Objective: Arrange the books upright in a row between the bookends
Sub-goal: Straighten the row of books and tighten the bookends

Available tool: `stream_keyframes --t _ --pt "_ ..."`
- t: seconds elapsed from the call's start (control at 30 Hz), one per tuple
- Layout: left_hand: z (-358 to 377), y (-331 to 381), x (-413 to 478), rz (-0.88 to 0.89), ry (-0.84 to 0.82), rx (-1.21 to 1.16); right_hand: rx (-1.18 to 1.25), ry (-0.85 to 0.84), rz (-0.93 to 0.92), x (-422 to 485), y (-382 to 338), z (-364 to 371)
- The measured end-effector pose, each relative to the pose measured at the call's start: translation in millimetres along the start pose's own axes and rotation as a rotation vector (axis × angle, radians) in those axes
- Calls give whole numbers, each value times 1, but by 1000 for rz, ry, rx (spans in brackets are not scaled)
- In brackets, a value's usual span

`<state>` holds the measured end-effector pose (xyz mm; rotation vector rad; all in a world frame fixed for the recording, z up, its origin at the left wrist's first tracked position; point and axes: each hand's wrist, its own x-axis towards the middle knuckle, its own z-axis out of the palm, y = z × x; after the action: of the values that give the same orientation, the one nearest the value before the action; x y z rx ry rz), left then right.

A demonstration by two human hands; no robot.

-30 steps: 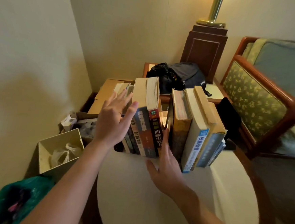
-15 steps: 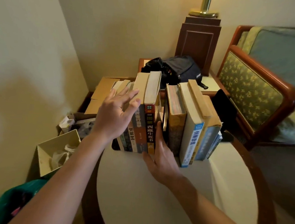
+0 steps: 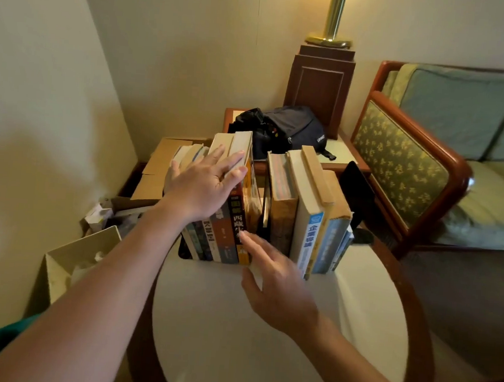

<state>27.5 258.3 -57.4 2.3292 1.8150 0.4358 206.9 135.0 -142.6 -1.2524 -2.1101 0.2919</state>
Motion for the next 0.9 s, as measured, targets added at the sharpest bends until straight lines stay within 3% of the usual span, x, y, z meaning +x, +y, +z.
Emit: stream_keyframes --t 0.13,0.27,0.37,0.53,0.9 --pt "-1 1 -2 -13 -21 1 -95 325 -74 -7 -5 -36" --pt "-4 2 -2 -32 -34 -4 -170 491 83 -8 4 -70" --pt "-4 3 -1 -44 -39 -9 -240 487 266 -1 5 -80" --pt "-3 3 0 -57 -51 -4 -348 415 406 17 4 -85" --pt "-3 6 0 -58 -61 -7 -320 430 320 11 2 -78"
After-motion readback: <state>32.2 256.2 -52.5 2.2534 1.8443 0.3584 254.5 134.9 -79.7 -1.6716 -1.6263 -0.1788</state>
